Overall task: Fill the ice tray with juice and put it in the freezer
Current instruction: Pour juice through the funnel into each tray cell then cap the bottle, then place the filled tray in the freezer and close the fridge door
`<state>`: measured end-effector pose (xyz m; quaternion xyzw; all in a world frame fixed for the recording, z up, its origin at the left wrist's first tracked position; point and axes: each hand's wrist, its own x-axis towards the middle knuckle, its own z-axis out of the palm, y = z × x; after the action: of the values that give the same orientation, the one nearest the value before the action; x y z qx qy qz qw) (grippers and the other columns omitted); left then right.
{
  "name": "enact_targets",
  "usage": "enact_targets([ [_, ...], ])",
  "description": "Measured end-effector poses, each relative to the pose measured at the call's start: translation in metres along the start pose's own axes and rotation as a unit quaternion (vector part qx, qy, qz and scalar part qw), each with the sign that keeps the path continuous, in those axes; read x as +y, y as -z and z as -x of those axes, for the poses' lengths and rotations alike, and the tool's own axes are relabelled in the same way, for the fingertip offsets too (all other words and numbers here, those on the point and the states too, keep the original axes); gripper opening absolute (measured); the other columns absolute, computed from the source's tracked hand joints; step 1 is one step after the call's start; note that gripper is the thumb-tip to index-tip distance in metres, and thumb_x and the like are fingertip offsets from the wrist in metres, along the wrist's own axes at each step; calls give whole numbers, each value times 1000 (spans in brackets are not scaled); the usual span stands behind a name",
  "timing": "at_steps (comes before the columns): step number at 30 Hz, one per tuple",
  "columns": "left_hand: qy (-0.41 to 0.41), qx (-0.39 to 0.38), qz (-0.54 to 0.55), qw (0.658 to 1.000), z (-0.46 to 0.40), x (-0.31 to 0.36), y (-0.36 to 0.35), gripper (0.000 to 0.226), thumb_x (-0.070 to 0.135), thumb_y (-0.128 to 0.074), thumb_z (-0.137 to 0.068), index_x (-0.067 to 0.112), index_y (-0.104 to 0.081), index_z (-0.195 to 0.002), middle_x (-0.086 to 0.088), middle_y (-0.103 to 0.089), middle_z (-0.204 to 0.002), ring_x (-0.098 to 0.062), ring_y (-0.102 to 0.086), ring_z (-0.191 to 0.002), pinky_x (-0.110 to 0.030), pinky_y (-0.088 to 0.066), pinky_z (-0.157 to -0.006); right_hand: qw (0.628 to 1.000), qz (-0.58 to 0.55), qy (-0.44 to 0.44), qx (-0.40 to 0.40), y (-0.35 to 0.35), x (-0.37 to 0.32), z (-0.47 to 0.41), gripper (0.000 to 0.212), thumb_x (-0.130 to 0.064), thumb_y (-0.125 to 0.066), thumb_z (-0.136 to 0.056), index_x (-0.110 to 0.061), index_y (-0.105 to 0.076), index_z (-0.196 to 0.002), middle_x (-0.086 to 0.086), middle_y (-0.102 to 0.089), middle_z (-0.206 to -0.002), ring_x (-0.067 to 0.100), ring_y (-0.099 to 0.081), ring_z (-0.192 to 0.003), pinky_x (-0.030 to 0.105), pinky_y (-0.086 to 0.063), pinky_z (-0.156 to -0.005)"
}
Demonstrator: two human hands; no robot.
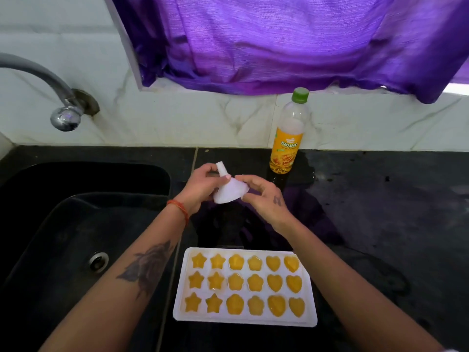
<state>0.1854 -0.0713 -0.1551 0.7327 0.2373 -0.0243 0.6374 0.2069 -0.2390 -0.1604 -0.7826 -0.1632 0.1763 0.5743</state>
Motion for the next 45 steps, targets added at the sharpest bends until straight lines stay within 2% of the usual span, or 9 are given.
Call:
enact_targets([
  [5, -112, 64, -70, 989, -42, 16, -22, 20, 12, -72, -79, 16, -59, -93, -6, -63, -90, -20, -58, -85, -33, -47, -81, 998, 19, -20, 55, 35, 18, 10, 43, -5, -62, -82, -29, -62, -117, -6, -61, -120, 4, -52, -114, 12, -42, -87],
  [8, -130, 96, -123, 979, -74, 19, -30, 20, 14, -71, -80, 14, -61, -98, -8, -67, -102, -24, -60, -94, -36, -48, -85, 995, 25, -29, 87, 51, 36, 25, 40, -7, -64, -82, -31, -63, -114, -12, -61, -115, 3, -54, -111, 6, -41, -81],
  [12, -140, 144, -198, 959, -106, 17, -34, 25, 17, -66, -83, 10, -60, -106, -9, -67, -107, -28, -60, -100, -29, -42, -80, 993, 12, -43, 113, 61, 58, 44, 39, -8, -65, -83, -39, -62, -106, -14, -63, -114, 2, -55, -111, 20, -46, -89],
  [17, -127, 154, -255, 946, -120, 11, -31, 24, 18, -59, -88, 7, -58, -108, -15, -66, -108, -32, -60, -101, -30, -42, -78, 990, 8, -60, 124, 58, 72, 58, 38, -8, -64, -84, -40, -62, -104, -12, -63, -113, -1, -56, -108, 9, -48, -75],
  [22, -108, 100, -336, 930, -96, 12, -21, 69, 14, -67, -80, 13, -34, -141, -16, -38, -145, -36, -41, -128, -40, -37, -102, 989, 70, -68, 114, 54, 64, 63, 33, -13, -63, -86, -28, -62, -115, -6, -62, -118, 11, -56, -113, 21, -45, -88],
  [28, -169, 141, -396, 892, 12, -14, 11, 67, 32, -66, -83, 13, -38, -141, -14, -37, -148, -34, -36, -135, -51, -34, -108, 966, 241, -15, 86, 48, 41, 71, 42, -38, -56, -89, -23, -53, -128, 2, -58, -126, 17, -53, -115, 24, -39, -88],
  [34, -11, 207, -450, 869, 155, -92, 42, 74, 55, -47, -89, 23, -20, -149, -2, -14, -159, -30, -6, -146, -58, -5, -113, 936, 328, 125, -10, 1, 8, 92, 55, -44, -48, -92, -14, -40, -138, 9, -43, -143, 26, -33, -135, 41, -27, -112],
  [38, 82, 293, -446, 842, 248, -143, 51, 73, 58, -38, -91, 23, -15, -150, -1, -11, -160, -29, -3, -147, -58, -1, -114, 891, 388, 203, -120, -54, -3, 125, 60, -48, -42, -93, -17, -32, -143, 11, -26, -153, 28, -14, -144, 46, -9, -117],
  [45, 218, 432, -389, 784, 401, -235, 49, 75, 61, -32, -91, 23, -8, -151, -3, -4, -161, -32, 4, -147, -59, 2, -113, 808, 391, 344, -275, -148, -6, 222, 64, -55, -35, -92, -24, -23, -147, 9, -12, -158, 26, 1, -146, 47, -1, -117],
])
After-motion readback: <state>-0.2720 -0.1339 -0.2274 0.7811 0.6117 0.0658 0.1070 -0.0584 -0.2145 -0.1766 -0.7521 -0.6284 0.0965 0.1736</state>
